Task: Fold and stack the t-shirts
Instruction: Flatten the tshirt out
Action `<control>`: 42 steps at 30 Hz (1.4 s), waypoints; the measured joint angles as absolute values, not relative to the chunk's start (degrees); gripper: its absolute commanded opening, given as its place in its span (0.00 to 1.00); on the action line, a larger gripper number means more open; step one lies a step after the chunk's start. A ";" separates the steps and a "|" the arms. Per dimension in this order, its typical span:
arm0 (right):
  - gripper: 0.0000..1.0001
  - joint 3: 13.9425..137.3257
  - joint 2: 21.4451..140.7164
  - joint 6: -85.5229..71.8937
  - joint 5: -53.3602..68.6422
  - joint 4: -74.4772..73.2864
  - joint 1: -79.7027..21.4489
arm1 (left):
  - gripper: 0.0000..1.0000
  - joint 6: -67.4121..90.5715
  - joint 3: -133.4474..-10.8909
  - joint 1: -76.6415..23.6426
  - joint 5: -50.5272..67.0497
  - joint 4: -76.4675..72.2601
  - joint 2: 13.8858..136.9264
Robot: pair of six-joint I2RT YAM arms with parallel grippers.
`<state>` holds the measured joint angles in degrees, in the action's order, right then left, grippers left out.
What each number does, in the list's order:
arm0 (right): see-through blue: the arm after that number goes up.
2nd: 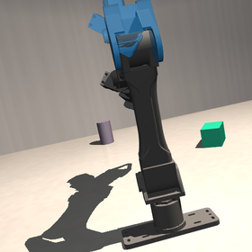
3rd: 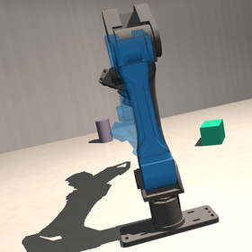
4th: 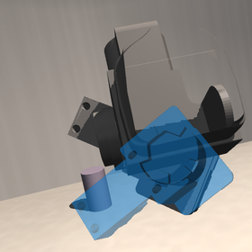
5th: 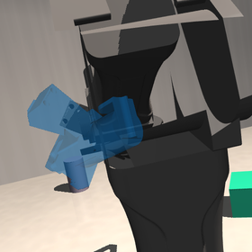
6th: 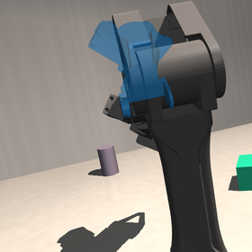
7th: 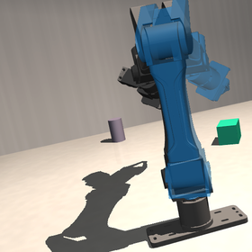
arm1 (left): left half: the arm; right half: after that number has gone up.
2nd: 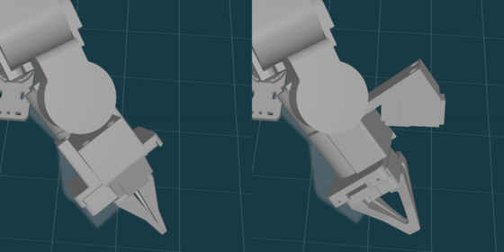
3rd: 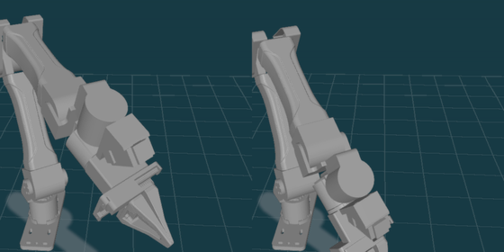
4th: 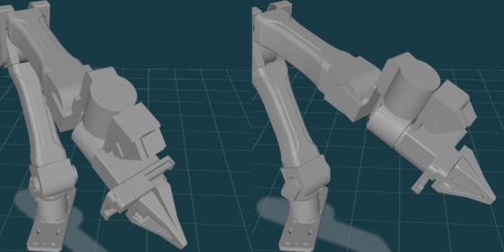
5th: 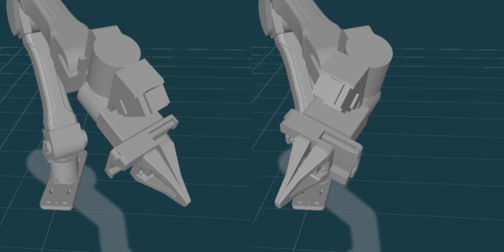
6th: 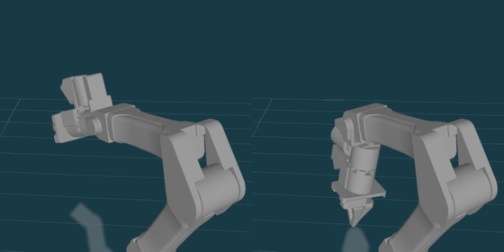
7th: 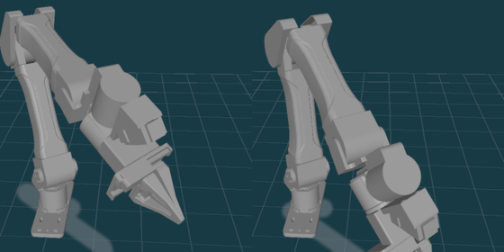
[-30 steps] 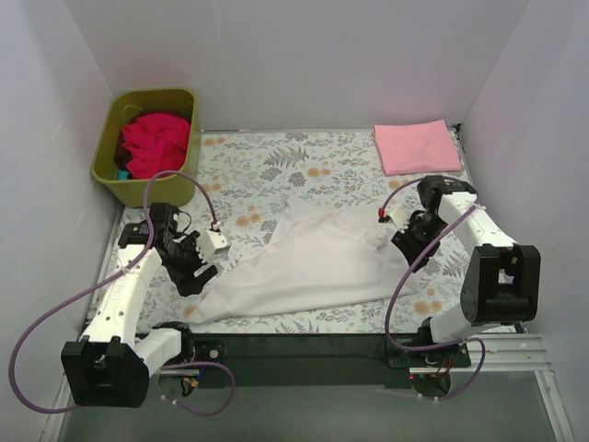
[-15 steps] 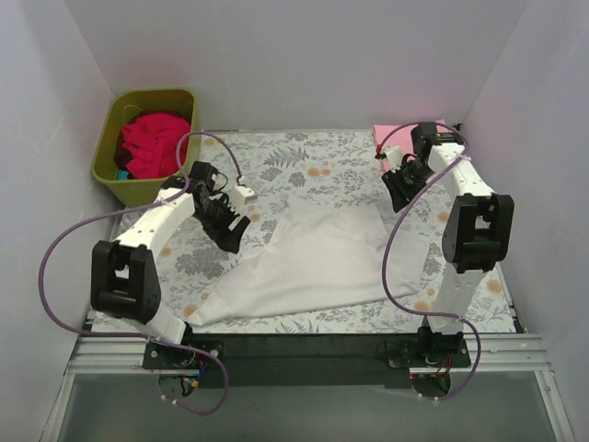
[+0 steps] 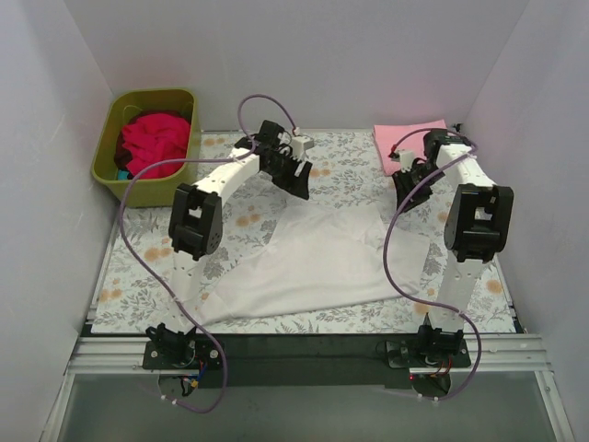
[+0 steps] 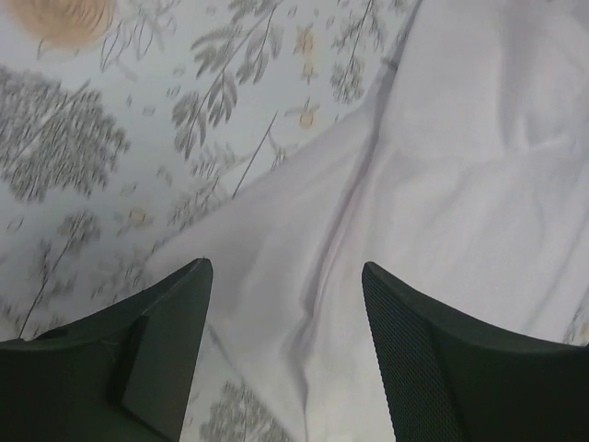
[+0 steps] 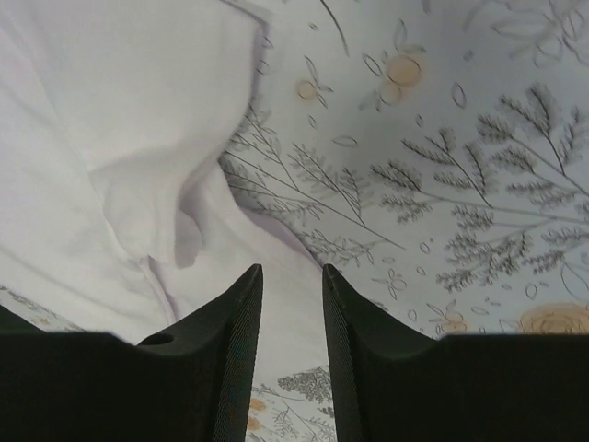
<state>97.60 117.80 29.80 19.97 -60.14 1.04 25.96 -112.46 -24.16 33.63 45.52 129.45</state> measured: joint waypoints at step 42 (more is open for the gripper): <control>0.38 87.07 109.38 32.08 23.11 -61.67 15.75 | 0.00 30.72 -136.14 -48.05 13.04 21.74 154.47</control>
